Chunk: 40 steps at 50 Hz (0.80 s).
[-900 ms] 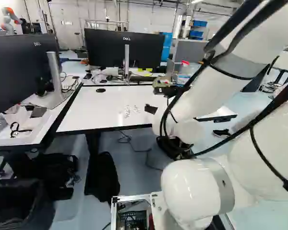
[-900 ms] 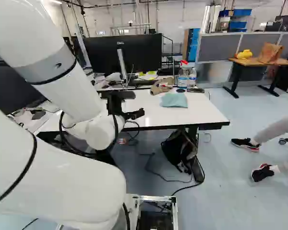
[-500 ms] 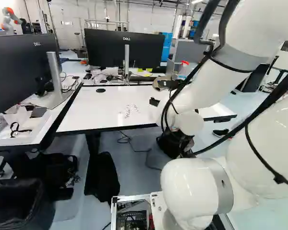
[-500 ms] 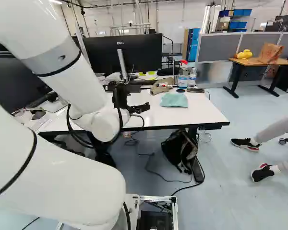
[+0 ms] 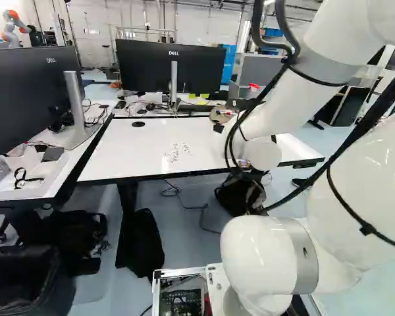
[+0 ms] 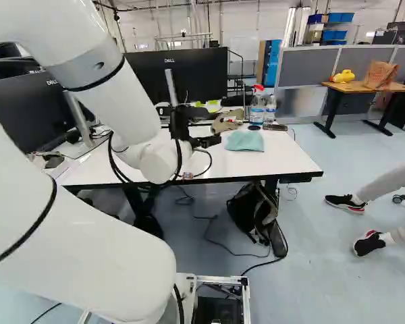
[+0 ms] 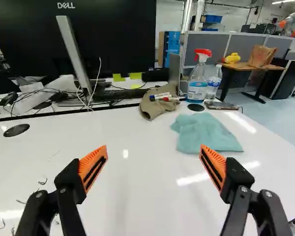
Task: Clean the table with the green towel
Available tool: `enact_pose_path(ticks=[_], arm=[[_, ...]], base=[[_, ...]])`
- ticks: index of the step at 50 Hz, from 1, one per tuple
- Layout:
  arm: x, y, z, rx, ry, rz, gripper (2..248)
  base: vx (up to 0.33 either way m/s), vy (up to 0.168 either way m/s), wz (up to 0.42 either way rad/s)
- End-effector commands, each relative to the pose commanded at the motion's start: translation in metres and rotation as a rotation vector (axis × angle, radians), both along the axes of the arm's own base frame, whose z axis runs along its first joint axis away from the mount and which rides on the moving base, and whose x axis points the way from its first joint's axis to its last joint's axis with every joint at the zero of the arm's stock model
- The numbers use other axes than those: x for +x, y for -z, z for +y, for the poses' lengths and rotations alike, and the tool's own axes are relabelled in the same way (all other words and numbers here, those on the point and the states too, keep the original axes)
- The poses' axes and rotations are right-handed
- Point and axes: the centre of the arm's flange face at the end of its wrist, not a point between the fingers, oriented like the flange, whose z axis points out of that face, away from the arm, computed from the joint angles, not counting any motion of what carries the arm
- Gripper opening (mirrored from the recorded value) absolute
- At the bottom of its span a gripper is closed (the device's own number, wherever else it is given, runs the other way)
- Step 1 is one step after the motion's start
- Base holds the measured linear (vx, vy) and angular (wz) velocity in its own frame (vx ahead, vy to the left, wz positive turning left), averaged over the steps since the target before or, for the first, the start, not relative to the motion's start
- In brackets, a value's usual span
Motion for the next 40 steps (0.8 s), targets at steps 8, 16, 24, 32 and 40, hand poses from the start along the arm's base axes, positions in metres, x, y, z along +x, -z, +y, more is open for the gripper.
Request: enact_pose_path(ticks=[8, 16, 24, 32, 40], arm=[[0.011, -0.009, -0.010, -0.003, 0.023, -0.017, 247], [0.023, -0.018, -0.021, -0.007, 0.046, -0.034, 247], [0.034, -0.026, -0.032, -0.011, 0.067, -0.051, 247], [0.046, -0.035, -0.043, -0.015, 0.087, -0.068, 247], [0.058, -0.037, -0.054, -0.016, 0.106, -0.069, 247]], base=[[0.000, 0.000, 0.000], [0.000, 0.000, 0.000], [0.000, 0.000, 0.000], [0.000, 0.000, 0.000], [0.000, 0.000, 0.000]])
